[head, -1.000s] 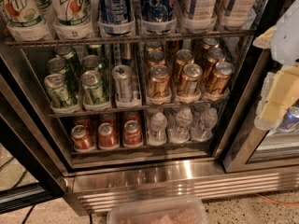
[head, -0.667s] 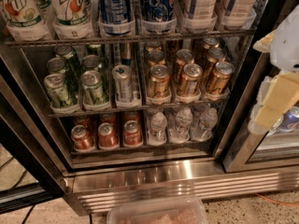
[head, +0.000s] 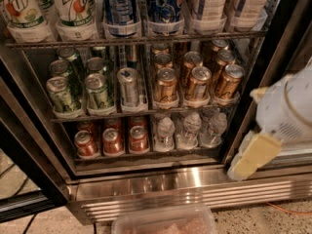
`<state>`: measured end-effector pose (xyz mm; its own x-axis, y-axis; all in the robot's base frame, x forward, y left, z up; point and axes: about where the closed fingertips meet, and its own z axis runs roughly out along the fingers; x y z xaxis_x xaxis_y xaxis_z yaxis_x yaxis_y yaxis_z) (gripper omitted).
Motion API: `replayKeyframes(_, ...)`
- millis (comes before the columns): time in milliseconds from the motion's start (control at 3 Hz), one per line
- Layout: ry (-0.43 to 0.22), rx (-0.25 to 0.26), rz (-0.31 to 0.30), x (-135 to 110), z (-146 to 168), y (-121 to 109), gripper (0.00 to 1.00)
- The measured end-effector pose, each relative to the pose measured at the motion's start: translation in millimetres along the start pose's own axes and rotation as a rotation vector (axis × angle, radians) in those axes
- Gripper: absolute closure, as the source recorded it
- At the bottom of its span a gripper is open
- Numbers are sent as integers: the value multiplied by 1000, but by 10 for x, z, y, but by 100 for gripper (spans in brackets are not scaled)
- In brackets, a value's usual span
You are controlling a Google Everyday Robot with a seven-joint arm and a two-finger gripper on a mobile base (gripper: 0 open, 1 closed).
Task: Pick water bottle from bottom shelf of fridge
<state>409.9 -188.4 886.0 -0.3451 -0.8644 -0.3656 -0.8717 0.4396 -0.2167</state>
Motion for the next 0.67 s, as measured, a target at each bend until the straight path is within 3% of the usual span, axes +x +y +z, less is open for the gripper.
replayKeyframes(333, -45, -11, -1, 42, 563, 207, 0)
replayKeyframes(667, -112, -47, -50, -47, 841, 218, 0)
